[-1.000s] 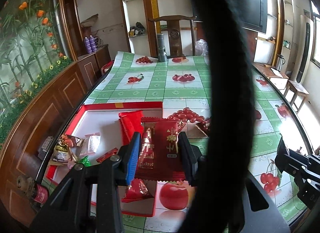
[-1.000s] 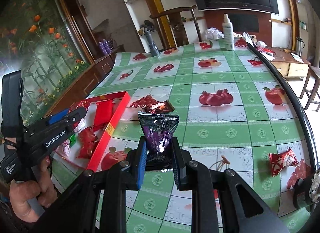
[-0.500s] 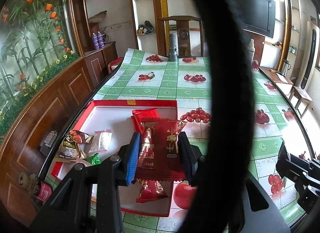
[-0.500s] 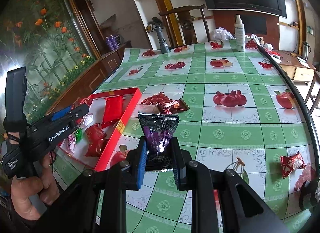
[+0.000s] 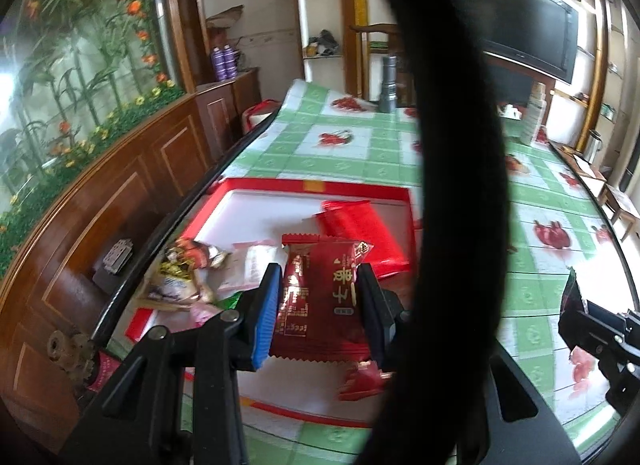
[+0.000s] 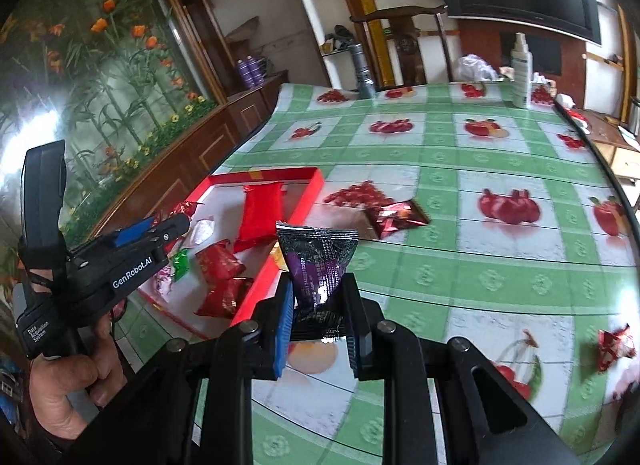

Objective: Organize snacks
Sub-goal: 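Carry the red packet and black-purple packet over the tray with both grippers, then open both grippers to drop the red and black-purple packets into the tray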

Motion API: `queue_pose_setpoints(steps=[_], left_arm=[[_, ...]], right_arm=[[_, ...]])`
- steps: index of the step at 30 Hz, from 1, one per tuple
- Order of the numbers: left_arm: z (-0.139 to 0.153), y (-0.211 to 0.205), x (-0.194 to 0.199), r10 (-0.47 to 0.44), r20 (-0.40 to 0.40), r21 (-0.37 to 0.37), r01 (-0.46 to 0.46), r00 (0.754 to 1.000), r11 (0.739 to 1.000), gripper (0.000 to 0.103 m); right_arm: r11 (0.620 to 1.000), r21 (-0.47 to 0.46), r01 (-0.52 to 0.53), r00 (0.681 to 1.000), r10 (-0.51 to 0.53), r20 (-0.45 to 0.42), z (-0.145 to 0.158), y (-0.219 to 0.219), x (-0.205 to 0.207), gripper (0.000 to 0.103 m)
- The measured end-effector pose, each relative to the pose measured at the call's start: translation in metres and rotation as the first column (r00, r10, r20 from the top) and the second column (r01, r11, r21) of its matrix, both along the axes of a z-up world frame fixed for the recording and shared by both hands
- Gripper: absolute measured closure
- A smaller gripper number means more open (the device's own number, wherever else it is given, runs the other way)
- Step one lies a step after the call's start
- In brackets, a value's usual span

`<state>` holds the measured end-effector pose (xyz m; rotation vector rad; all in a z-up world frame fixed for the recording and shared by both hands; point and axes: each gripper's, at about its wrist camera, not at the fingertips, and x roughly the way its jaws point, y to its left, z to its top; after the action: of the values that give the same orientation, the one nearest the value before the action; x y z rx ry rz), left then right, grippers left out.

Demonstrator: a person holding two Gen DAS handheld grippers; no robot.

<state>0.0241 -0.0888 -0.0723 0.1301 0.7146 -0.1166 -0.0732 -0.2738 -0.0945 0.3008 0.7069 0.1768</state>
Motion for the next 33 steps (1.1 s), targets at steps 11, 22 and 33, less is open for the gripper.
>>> queue_pose_setpoints(steps=[11,22,33], left_arm=[[-0.029,0.048,0.018,0.095,-0.086,-0.010,-0.097,0.992,0.995,0.063],[-0.049,0.053,0.034,0.091,-0.133,-0.015,-0.093,0.987,0.996,0.063],[-0.054,0.065,0.044,0.127,-0.146,-0.030,-0.133,0.981,0.991,0.054]], right_arm=[[0.991,0.048,-0.123,0.992,0.125,-0.035,-0.011,0.050,0.053,0.081],[0.984,0.074,-0.165,0.980,0.172,-0.100,-0.037,0.082,0.099,0.081],[0.977,0.060,-0.203,0.972,0.209,-0.112,-0.039,0.098,0.111,0.078]])
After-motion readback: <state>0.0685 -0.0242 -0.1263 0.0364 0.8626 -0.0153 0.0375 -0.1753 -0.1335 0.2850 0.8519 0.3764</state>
